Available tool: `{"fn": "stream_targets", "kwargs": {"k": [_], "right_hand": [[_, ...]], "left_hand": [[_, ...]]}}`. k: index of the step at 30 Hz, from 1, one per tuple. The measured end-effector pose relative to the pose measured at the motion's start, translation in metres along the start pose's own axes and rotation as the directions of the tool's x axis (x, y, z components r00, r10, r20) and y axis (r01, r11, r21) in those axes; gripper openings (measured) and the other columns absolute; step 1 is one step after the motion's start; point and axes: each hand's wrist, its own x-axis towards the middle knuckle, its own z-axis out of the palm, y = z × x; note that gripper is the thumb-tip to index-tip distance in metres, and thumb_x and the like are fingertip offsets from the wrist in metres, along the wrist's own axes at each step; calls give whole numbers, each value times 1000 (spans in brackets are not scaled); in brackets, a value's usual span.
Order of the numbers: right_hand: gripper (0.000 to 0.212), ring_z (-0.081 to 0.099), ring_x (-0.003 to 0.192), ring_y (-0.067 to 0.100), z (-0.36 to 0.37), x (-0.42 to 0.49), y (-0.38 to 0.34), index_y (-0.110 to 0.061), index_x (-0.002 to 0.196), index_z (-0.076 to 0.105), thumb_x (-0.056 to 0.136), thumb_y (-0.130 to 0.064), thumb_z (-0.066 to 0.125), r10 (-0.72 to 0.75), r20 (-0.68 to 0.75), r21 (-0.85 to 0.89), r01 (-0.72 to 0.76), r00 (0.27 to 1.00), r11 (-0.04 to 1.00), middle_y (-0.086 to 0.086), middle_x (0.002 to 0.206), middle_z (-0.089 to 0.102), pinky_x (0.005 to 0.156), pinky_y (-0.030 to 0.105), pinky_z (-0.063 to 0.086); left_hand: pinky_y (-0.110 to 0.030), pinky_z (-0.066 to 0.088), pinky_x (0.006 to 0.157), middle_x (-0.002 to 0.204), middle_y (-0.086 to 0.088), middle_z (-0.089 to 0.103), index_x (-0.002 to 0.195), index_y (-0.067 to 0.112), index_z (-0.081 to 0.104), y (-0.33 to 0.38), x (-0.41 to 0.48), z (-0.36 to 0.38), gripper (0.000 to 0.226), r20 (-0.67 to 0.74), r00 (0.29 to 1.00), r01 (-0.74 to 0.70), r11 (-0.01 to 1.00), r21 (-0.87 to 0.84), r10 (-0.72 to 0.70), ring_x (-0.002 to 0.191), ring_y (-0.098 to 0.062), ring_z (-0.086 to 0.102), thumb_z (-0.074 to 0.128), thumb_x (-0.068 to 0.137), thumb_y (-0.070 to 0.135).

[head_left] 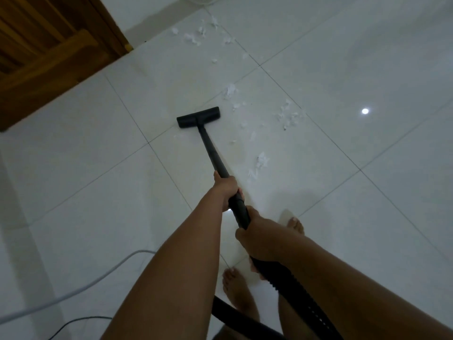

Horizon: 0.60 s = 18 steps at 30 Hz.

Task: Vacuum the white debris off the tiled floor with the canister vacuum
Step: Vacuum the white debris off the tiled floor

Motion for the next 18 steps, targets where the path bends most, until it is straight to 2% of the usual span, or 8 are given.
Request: {"fn": "stream_targets", "kwargs": {"k": [1,4,8,16,18], "right_hand": [[58,59,72,23,12,-5,6,-21,156,19,104,-21,46,5,-4,4,-5,1000,1000,15,102,62,76,39,55],[64,56,63,15,47,-20,21,-25,159,15,104,-23,47,21,-24,-5,-21,999,1000,10,94,60,55,26,45],[66,54,54,8,81,-40,37,-27,161,11,106,-22,47,50,-53,51,-48,997,998,6,86,57,30,12,34],[60,54,54,9,135,-68,73,-22,158,19,106,-20,48,45,-80,51,-41,996,998,7,85,56,27,10,31],[58,54,55,9,153,-75,86,-19,157,22,105,-21,49,30,-86,16,-28,996,999,6,84,57,31,14,37]], "left_hand": [[-25,48,44,78,-9,52,156,47,12,-12,-5,-4,67,6,1000,1,1000,17,-1,51,-12,47,36,105,12],[-27,50,47,74,-9,53,157,47,11,-47,-18,-15,68,15,1000,4,998,65,-5,53,-13,49,38,105,12],[-25,50,45,71,-8,52,157,47,5,-80,-40,-23,69,34,999,17,996,87,-20,53,-13,48,36,106,13],[-20,49,41,79,-8,52,159,44,6,-140,-74,-36,69,38,999,20,998,65,-22,54,-12,47,34,106,10],[-21,48,42,81,-8,51,159,44,7,-161,-83,-41,68,32,999,22,998,57,-23,55,-11,47,34,106,9]]}}
